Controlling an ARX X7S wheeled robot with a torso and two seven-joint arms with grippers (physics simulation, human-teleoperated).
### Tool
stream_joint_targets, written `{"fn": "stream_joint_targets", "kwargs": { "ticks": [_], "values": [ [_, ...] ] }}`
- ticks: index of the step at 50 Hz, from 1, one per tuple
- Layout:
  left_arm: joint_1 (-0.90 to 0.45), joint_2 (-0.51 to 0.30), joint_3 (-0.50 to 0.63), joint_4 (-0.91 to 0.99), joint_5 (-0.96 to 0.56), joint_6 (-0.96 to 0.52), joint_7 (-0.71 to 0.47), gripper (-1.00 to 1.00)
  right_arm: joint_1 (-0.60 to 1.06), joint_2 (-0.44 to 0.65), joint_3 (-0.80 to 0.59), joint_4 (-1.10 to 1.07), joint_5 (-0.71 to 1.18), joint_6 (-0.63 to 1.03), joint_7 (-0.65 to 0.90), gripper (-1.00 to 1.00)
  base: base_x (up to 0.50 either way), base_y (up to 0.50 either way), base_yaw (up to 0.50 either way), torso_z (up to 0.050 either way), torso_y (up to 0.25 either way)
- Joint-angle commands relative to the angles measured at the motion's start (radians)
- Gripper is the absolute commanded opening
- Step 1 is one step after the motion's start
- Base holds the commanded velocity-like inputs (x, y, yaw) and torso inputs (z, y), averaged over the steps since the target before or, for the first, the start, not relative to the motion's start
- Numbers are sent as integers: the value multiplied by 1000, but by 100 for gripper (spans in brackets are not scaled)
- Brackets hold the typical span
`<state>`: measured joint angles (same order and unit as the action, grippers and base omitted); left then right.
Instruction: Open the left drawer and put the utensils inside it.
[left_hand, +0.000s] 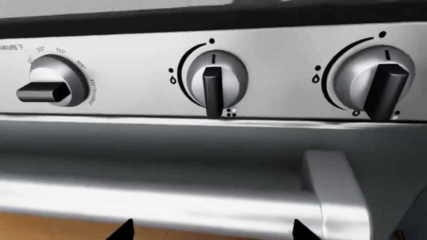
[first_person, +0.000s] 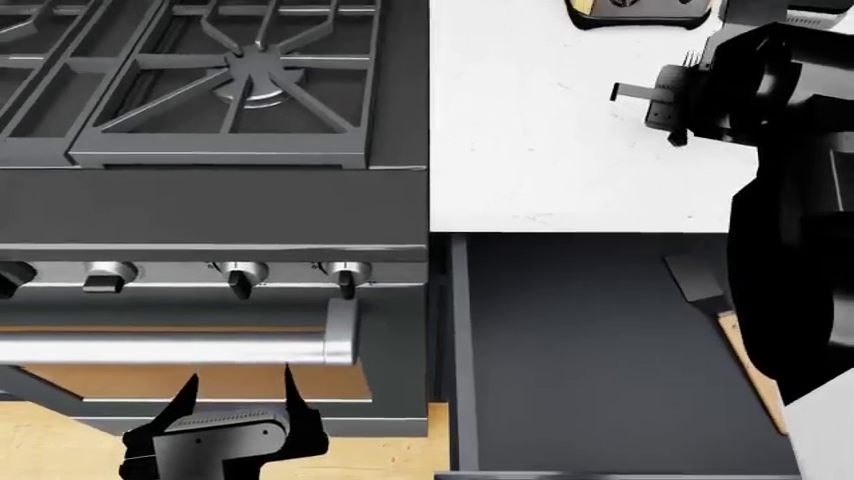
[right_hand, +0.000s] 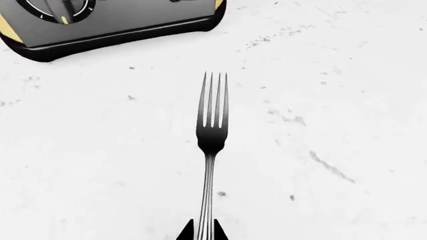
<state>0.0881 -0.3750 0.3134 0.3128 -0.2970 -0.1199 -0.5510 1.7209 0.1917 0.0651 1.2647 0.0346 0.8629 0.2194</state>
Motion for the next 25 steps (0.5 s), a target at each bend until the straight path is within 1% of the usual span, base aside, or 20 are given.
{"fn": "stream_joint_targets", "kwargs": {
  "ticks": [1,10,12,15,25],
  "values": [
    [3,-3,1,6,-4,10,4,100,-32,8,-43,44,-35,34,37,-100,0,0,0,0,49],
    [5,-5,-1,-3,-6,24,8,100,-30,9,-44,44,-35,36,35,-100,0,0,0,0,0],
    [5,-6,-1,-6,-7,25,9,100,-29,9,-45,44,-35,37,34,-100,0,0,0,0,105],
    [5,-6,0,-6,-7,25,8,100,-29,9,-46,44,-35,37,34,-100,0,0,0,0,183],
    [6,-8,2,2,-7,21,4,100,-24,9,-51,44,-35,40,29,-100,0,0,0,0,250]
  ]
}}
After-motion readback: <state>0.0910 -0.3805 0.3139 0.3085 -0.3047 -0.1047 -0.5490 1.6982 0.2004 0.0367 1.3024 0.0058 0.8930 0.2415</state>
